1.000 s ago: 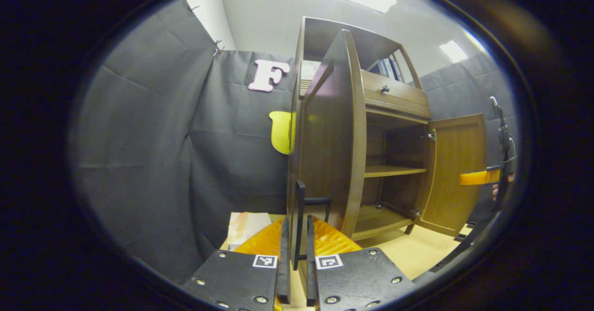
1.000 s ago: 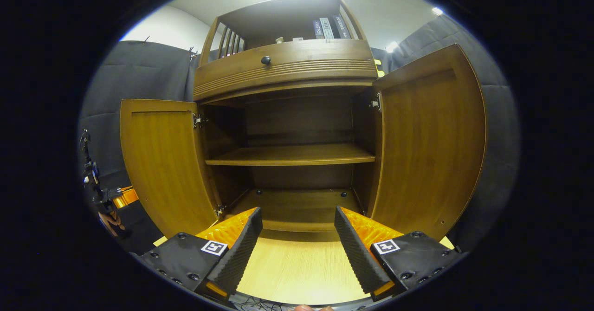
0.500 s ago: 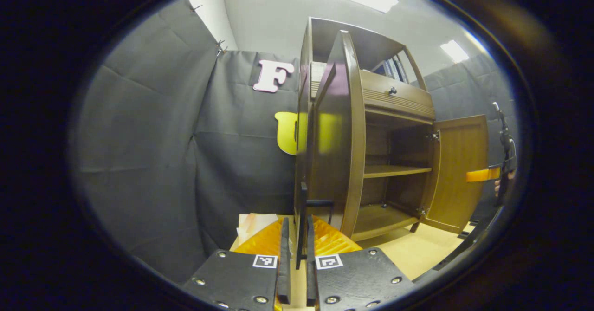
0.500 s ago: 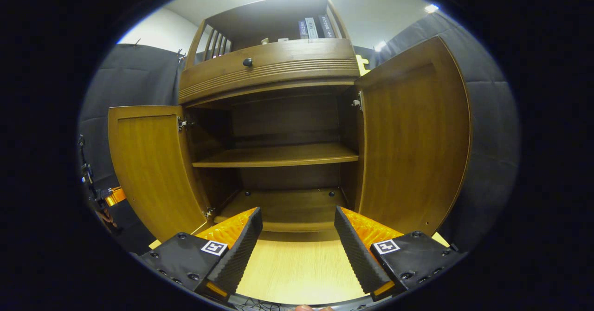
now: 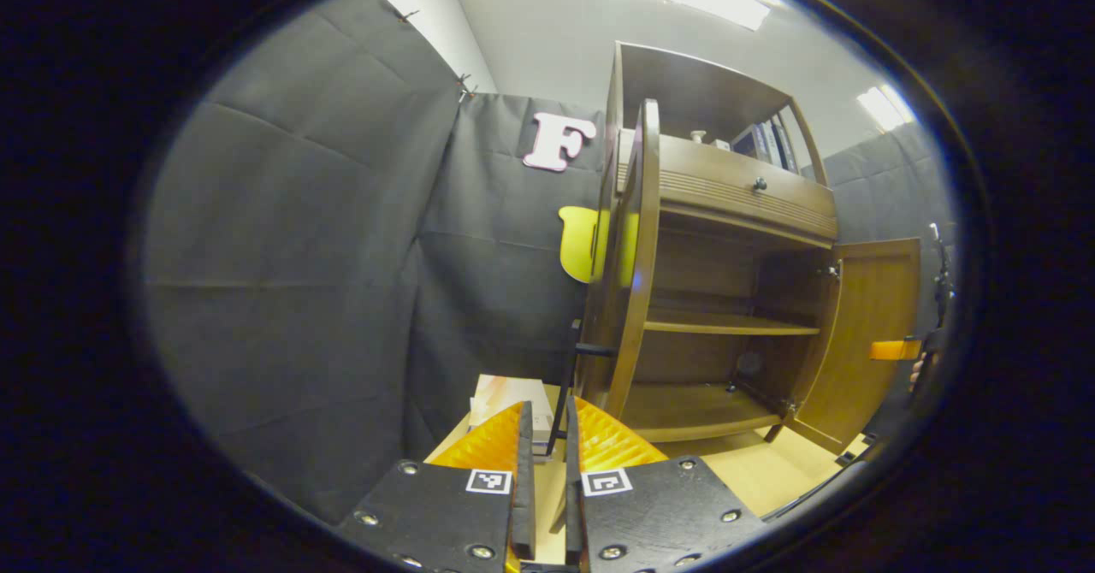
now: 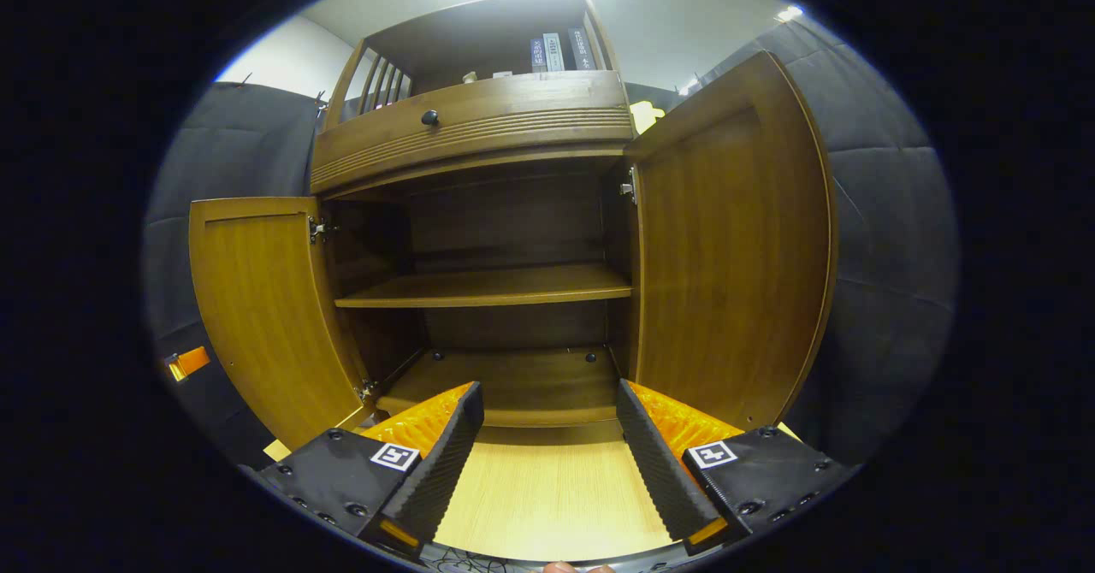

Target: Open the right door of the double-door shoe cabinet with the right hand, and open the left door with the left hand.

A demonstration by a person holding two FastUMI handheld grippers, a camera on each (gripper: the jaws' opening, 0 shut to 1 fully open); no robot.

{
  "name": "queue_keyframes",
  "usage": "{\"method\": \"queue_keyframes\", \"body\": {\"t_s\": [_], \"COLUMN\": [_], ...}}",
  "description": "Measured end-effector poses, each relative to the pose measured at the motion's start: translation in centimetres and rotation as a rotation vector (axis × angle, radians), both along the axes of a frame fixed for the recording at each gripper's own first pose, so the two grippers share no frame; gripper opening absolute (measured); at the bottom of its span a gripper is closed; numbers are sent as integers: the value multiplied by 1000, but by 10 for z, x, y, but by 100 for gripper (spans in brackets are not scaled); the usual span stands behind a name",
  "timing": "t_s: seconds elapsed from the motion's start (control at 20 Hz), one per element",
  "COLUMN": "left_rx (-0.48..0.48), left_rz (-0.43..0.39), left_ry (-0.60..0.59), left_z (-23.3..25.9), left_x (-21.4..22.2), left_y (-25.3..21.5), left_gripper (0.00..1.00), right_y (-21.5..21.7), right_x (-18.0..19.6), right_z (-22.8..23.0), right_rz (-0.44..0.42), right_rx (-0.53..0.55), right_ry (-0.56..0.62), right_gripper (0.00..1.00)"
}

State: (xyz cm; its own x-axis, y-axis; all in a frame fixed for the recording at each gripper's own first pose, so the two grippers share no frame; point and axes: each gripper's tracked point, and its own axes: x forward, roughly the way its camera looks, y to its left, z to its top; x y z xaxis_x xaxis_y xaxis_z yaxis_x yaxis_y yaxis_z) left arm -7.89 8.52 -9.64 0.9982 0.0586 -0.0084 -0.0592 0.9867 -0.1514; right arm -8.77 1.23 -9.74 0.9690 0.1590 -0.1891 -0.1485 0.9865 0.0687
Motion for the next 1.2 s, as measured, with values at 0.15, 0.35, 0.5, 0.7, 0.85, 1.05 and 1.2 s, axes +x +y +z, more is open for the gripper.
{"method": "queue_keyframes", "body": {"t_s": [0.15, 0.35, 0.5, 0.7, 0.85, 1.05, 1.2], "left_rx": [-17, 7, 24, 37, 56, -37, -73], "left_rz": [38, 71, 84, 92, 118, 128, 116], "left_ry": [-13, -14, -20, 17, 34, 53, 67], "left_z": [24, 54, 72, 72, 78, 62, 53], "left_x": [-27, -39, -35, -17, -6, -1, 9], "left_y": [-14, -40, -63, -93, -106, -130, -142], "left_gripper": [16, 14, 59, 98, 98, 98, 99], "right_y": [-10, -21, -28, -37, -46, -60, -66], "right_x": [-2, -7, -16, -23, -28, -33, -35], "right_z": [8, 21, 32, 44, 46, 40, 44], "right_rz": [-3, 10, 15, 9, -30, -90, -107], "right_rx": [8, -12, -27, -48, -40, -18, -10], "right_ry": [-7, -4, -20, -50, -59, -60, -79], "right_gripper": [93, 93, 93, 93, 98, 93, 93]}}
